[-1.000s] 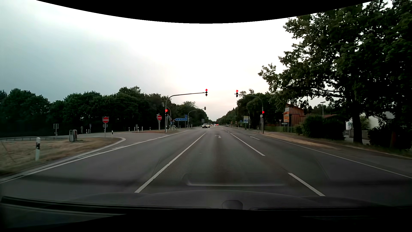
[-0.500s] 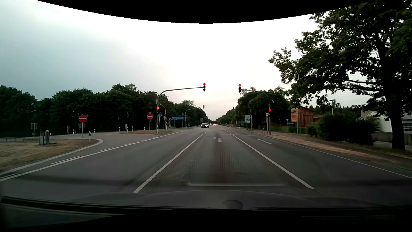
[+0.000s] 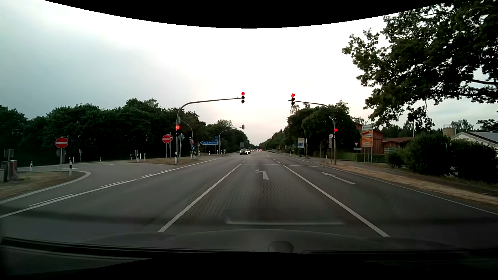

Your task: Follow the waypoints while adhering to traffic rules and regulations

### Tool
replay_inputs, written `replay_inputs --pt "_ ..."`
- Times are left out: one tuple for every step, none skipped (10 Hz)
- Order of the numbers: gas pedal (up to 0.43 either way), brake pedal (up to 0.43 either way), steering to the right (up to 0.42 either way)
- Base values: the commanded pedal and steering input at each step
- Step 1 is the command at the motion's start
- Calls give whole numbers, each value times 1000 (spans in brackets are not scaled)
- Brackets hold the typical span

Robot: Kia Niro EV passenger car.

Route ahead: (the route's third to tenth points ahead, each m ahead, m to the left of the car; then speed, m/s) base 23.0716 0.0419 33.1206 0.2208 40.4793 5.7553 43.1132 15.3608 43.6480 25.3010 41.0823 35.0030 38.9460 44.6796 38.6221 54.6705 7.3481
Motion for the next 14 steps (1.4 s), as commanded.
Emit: replay_inputs --pt "0 244 4" --pt "0 250 3" --pt "0 250 3" --pt "0 256 2" --pt "0 256 1" --pt "0 262 -1" --pt "0 262 -6" --pt "0 256 -7" --pt "0 256 -7" --pt "0 262 -7" --pt "0 256 -7" --pt "0 256 -7" --pt "0 250 -7" --pt "0 244 -6"
